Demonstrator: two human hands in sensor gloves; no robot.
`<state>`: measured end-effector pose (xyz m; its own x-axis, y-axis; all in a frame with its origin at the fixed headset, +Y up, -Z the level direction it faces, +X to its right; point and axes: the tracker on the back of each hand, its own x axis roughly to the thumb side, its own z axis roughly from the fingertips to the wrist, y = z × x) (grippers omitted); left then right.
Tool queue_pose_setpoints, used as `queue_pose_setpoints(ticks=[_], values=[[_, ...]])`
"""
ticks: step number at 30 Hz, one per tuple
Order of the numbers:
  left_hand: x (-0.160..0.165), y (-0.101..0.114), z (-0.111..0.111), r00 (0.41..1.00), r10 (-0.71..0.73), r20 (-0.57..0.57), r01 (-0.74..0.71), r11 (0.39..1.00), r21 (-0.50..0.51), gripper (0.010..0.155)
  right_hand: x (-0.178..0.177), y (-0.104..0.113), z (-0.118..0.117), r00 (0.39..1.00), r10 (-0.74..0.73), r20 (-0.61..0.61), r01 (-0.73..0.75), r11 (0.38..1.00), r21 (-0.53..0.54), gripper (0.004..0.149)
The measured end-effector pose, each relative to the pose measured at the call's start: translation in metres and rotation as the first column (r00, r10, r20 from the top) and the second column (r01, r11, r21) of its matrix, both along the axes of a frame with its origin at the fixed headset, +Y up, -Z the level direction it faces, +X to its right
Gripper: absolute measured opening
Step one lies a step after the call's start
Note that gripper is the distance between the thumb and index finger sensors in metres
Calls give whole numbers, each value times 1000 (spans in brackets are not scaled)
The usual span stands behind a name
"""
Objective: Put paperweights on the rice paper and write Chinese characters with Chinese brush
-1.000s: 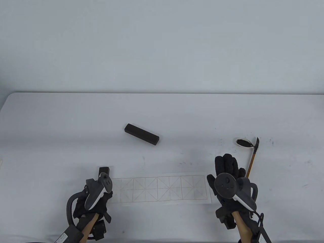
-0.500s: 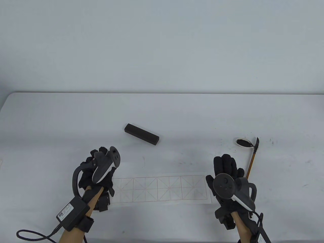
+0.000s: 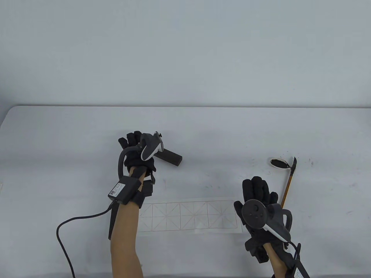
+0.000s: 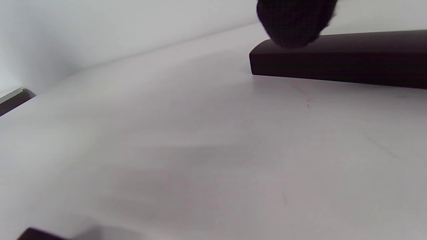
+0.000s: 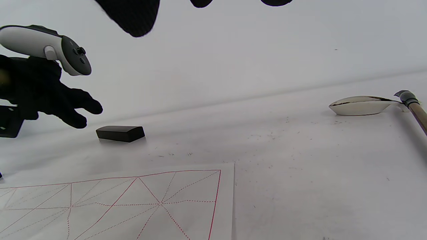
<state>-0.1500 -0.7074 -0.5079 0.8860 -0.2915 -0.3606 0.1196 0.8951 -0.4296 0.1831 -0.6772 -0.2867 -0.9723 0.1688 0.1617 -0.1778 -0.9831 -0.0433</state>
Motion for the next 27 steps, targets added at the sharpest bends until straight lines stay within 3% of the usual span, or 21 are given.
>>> queue_pose_setpoints(ticks=[3,10,27], values=[[8,-11,-20,999,22,-25,-23,999,-37,79,1,0,0,1000,0,4,0,1000,-2,73],[20,-38,-41,998,-58,-18,56,994,-90,76,-3,1,1,1000,12,-13,-12,1000,-5,73],[16,-36,-32,997,-70,44,70,998,-4,70,-8,1,4,999,21,-39,-21,1000,4,73]])
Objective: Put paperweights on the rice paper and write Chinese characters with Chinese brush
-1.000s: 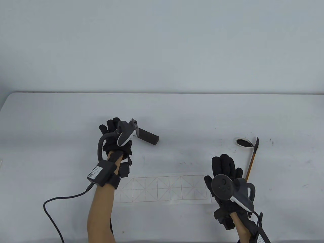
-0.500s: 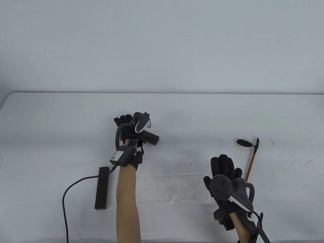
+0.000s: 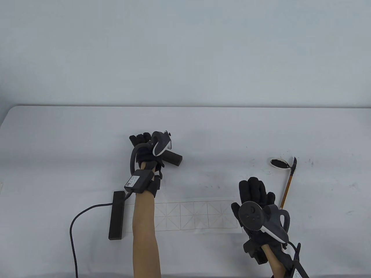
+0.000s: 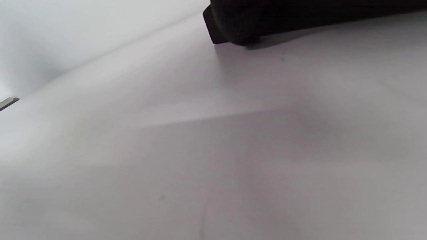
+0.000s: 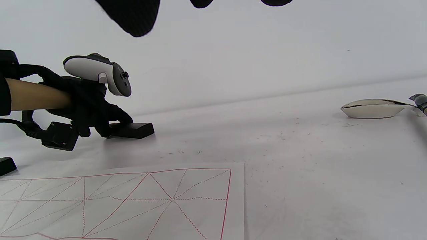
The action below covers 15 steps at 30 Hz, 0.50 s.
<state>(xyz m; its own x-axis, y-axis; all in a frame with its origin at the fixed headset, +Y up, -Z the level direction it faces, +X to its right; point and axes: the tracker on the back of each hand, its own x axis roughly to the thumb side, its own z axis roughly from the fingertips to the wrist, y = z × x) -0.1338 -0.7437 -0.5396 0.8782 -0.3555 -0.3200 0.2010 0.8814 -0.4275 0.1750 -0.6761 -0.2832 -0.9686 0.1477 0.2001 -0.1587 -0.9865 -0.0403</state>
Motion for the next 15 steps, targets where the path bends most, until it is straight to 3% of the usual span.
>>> queue_pose_setpoints(ticks=[8,15], values=[[-7,20,28,982,62,177,-86,988,127,70,-6,-1,2,1000,10,-22,-10,1000,4,73],[-5,38,77,900,7,436,-147,946,288,70,-9,2,6,999,10,-48,-7,999,52,73]])
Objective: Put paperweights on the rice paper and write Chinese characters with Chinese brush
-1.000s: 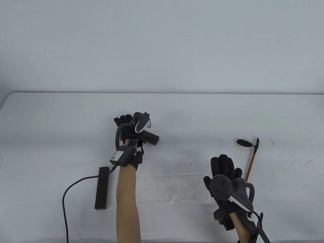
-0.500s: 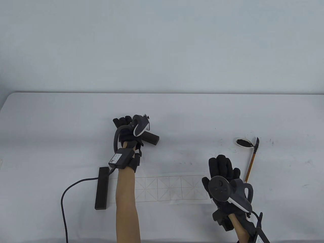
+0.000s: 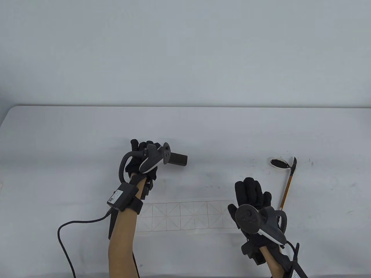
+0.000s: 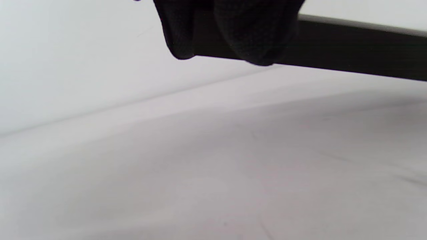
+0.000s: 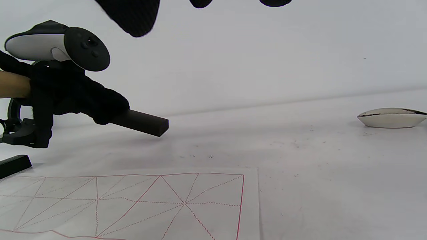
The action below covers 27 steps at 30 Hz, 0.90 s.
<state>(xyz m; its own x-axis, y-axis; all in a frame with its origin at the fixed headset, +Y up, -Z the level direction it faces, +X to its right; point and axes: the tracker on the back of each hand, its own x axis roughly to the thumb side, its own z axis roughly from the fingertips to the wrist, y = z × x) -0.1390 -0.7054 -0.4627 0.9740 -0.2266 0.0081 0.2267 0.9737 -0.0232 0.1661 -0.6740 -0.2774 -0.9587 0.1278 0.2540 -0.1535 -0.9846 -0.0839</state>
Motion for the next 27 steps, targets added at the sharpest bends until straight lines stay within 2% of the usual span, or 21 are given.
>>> queue_pose_setpoints(ticks=[2,8,14,21,27], values=[[1,7,20,997,41,65,-43,999,30,70,-1,2,2,1000,-5,-17,6,999,37,73],[5,27,82,963,169,208,-176,984,12,70,-14,4,12,993,-20,-114,35,991,130,72],[7,33,142,920,232,316,-251,968,20,70,-37,-2,24,963,32,-268,31,973,230,71],[17,28,185,875,270,401,-305,952,24,70,-57,-10,35,931,108,-347,-15,965,262,74],[38,23,207,838,234,492,-286,958,31,70,-66,-17,37,916,182,-357,-100,966,237,82]])
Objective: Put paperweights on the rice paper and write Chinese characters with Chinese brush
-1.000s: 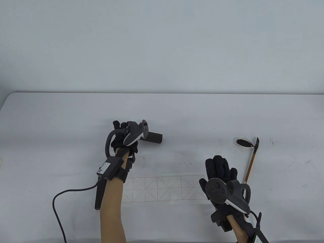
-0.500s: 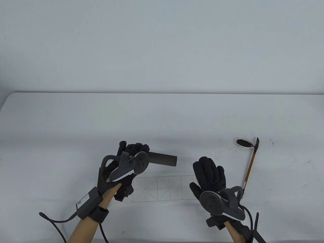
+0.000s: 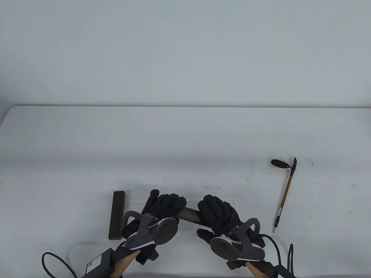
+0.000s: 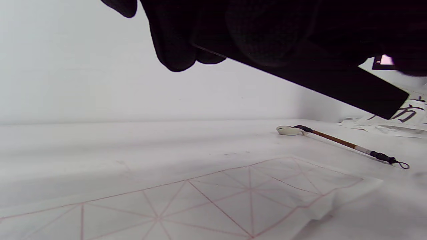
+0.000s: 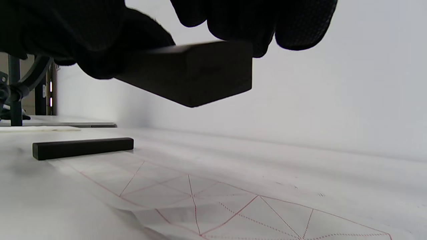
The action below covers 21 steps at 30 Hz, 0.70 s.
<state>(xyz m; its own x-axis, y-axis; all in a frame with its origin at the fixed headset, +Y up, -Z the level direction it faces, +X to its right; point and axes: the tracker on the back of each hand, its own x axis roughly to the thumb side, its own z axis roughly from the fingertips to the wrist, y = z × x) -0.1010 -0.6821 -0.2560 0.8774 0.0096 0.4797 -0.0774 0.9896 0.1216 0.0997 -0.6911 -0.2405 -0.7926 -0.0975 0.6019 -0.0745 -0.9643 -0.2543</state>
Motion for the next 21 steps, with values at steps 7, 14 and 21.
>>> queue_pose_setpoints(ticks=[7,14,21], values=[[12,-1,8,998,-16,57,16,1000,3,70,-4,-2,1,999,49,3,-49,998,33,73],[13,-4,8,997,-37,70,39,999,-21,70,-7,-3,4,996,84,-10,-83,992,90,71],[10,-11,4,998,-36,47,37,999,-31,70,-7,-8,1,997,81,4,-81,989,126,71]])
